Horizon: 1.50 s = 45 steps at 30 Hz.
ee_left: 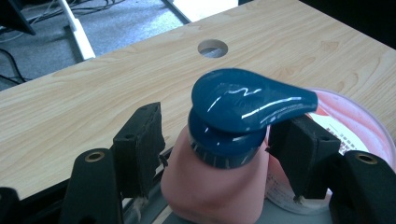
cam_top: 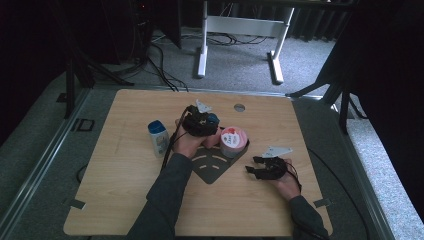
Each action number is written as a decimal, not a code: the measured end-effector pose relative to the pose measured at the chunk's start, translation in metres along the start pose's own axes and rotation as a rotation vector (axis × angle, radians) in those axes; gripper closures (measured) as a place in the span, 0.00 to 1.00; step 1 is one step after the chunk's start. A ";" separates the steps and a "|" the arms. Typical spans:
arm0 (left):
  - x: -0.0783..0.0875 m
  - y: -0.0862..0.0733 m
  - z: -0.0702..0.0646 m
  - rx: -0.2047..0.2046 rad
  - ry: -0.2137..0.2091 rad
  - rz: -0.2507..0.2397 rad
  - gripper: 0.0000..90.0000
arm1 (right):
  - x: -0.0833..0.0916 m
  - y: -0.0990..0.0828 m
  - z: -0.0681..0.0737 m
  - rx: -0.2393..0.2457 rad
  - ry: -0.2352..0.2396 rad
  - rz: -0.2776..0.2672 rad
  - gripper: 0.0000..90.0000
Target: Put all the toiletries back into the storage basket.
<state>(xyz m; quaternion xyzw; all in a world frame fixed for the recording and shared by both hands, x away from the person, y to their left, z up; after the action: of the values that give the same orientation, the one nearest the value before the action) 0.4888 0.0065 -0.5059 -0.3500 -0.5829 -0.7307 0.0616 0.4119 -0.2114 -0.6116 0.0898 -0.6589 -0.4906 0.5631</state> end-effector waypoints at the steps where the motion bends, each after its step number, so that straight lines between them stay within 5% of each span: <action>1: 0.001 -0.001 0.000 -0.006 -0.002 -0.002 0.40 | 0.000 0.000 0.000 0.000 0.000 0.000 0.48; 11: 0.012 -0.011 0.000 -0.046 -0.013 0.006 0.42 | 0.000 0.000 0.000 -0.002 0.002 0.000 0.48; 24: 0.030 -0.020 0.008 -0.042 -0.044 0.006 0.43 | 0.000 0.000 0.000 -0.002 0.004 0.000 0.48; 45: 0.056 -0.040 0.014 -0.094 -0.101 0.041 0.50 | 0.000 0.000 0.000 0.000 0.003 0.000 0.48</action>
<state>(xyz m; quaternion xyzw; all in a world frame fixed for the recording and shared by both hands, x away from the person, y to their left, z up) 0.4335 0.0491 -0.5043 -0.4010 -0.5430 -0.7372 0.0306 0.4121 -0.2116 -0.6115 0.0906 -0.6581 -0.4904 0.5641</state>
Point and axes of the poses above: each handheld gripper's, and its own axes: x roughly backward along the jaws, y roughly out of its top, z roughly to its left, the point moved 8 cm from there along -x, roughly forward along the jaws, and after that the axes turned 7 degrees about y, right-handed, at the moved point
